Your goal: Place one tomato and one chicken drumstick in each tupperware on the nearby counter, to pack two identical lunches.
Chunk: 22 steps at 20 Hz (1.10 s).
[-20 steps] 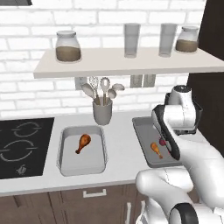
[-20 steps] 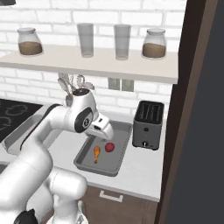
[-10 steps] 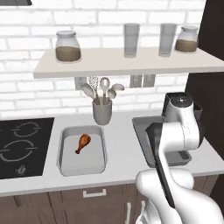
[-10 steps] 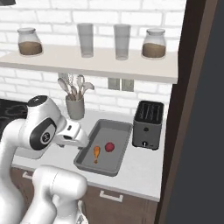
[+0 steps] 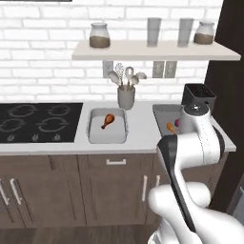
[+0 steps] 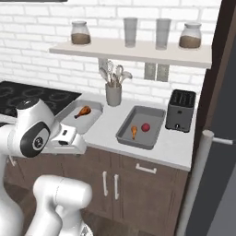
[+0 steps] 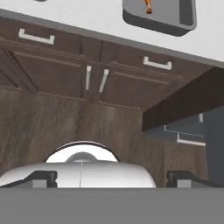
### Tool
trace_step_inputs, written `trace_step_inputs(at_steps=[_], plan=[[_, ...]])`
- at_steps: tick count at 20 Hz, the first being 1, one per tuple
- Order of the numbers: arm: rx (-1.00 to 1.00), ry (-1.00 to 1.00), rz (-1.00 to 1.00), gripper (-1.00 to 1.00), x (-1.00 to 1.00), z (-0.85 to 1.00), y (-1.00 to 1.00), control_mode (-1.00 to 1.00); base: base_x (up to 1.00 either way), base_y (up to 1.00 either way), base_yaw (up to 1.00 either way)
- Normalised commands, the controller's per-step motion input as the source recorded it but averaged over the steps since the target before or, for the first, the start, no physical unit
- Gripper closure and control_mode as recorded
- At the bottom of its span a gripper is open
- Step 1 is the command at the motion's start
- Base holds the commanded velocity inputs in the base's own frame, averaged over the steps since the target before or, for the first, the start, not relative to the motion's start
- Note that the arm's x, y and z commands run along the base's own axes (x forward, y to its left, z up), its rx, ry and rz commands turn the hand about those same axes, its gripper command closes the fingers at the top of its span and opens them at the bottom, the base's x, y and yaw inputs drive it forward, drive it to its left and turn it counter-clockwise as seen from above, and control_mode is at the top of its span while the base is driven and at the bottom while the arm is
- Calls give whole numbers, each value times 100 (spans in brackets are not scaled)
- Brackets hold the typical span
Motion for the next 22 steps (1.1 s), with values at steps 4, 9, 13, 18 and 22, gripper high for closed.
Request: trace_step_inputs(at_steps=[4, 9, 13, 18, 22], plan=[[0, 0, 0, -100, 0, 0, 0, 100, -97, 26, 0], [0, 0, 0, -100, 0, 0, 0, 100, -55, 42, 0], [0, 0, 0, -100, 0, 0, 0, 100, -39, 38, -6], [0, 0, 0, -100, 0, 0, 0, 100, -40, 22, -30], [0, 0, 0, -100, 0, 0, 0, 100, -11, 35, -68]])
